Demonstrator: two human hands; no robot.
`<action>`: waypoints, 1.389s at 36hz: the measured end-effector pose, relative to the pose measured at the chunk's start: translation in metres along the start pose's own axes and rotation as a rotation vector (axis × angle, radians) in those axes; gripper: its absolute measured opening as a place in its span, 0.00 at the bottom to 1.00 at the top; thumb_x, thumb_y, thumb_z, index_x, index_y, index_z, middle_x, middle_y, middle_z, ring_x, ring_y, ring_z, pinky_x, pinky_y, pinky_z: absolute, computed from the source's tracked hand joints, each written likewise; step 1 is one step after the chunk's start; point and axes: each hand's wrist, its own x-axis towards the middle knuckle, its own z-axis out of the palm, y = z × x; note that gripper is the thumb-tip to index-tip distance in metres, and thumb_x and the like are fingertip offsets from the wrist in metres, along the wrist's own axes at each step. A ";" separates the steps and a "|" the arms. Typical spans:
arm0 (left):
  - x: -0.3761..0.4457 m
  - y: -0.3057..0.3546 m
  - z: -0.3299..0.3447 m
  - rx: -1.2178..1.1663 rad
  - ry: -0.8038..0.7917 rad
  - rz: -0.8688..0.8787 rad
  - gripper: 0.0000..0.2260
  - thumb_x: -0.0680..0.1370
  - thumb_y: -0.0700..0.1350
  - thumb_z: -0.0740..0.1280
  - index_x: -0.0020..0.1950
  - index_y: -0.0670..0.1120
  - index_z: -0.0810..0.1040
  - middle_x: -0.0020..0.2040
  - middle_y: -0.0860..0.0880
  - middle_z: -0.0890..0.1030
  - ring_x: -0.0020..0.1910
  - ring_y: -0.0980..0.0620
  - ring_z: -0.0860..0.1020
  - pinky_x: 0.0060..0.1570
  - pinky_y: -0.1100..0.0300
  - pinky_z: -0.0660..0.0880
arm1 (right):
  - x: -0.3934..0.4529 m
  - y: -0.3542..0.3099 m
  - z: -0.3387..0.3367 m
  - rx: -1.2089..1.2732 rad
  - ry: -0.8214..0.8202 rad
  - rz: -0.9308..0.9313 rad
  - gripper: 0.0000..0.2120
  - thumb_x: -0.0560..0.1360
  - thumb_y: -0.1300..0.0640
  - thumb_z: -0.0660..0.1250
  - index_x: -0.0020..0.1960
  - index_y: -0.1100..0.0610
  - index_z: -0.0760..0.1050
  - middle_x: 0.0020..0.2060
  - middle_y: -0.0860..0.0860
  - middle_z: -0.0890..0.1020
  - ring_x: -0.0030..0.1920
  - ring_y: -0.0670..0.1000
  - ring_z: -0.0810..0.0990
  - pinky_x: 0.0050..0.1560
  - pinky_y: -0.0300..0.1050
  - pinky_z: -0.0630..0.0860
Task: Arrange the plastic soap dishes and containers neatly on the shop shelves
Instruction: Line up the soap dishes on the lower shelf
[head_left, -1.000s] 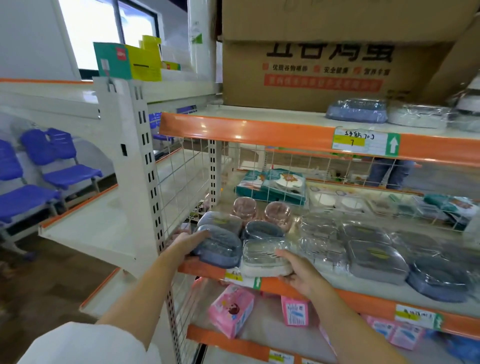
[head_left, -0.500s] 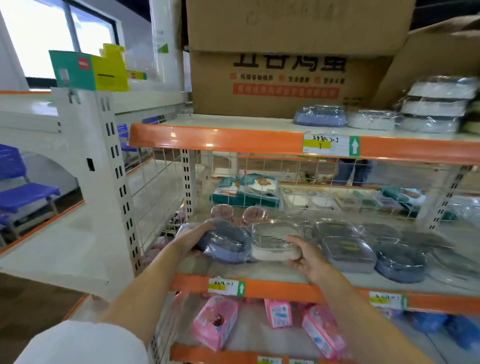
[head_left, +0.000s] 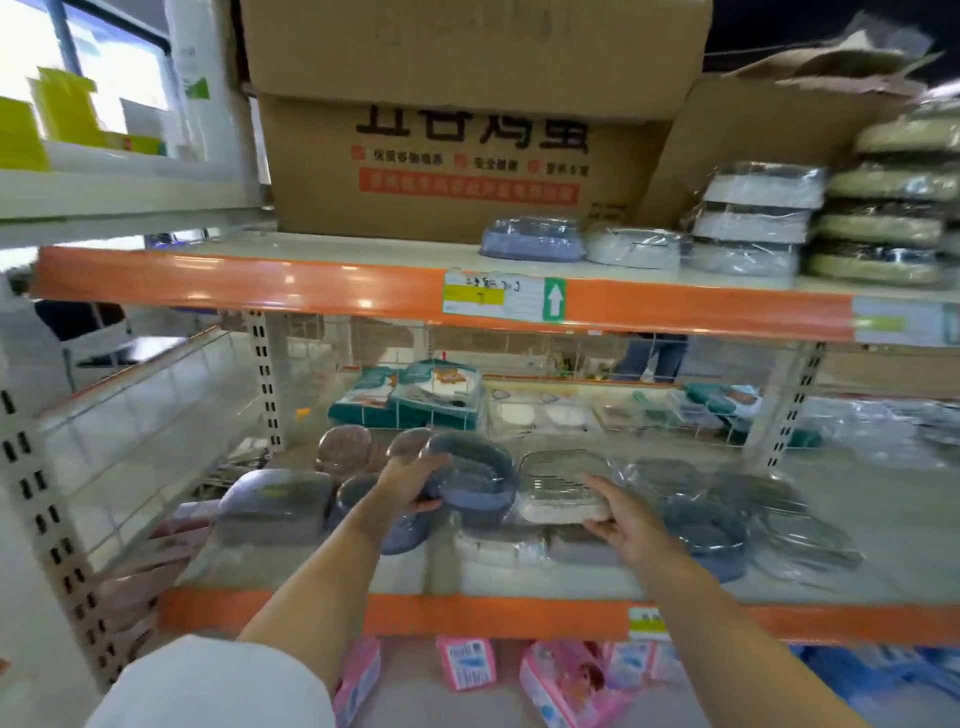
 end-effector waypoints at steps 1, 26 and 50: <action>0.004 -0.002 0.010 -0.010 0.003 0.004 0.16 0.75 0.42 0.71 0.58 0.44 0.69 0.55 0.41 0.74 0.48 0.46 0.76 0.34 0.54 0.81 | 0.006 -0.003 -0.007 0.002 -0.015 -0.007 0.07 0.74 0.58 0.71 0.50 0.59 0.76 0.60 0.56 0.75 0.55 0.54 0.74 0.47 0.44 0.77; 0.044 0.003 0.108 0.661 0.404 0.083 0.23 0.81 0.51 0.60 0.67 0.33 0.70 0.64 0.35 0.74 0.65 0.37 0.72 0.62 0.50 0.69 | 0.131 -0.024 -0.048 -0.747 -0.040 -0.198 0.32 0.78 0.36 0.57 0.61 0.64 0.75 0.48 0.56 0.78 0.43 0.52 0.76 0.46 0.45 0.74; -0.060 0.009 0.095 1.529 0.047 0.359 0.17 0.80 0.31 0.56 0.68 0.39 0.70 0.69 0.40 0.71 0.64 0.38 0.72 0.61 0.48 0.71 | 0.008 -0.051 -0.068 -1.247 -0.162 -0.426 0.25 0.76 0.47 0.67 0.65 0.61 0.68 0.60 0.57 0.76 0.56 0.55 0.76 0.53 0.46 0.74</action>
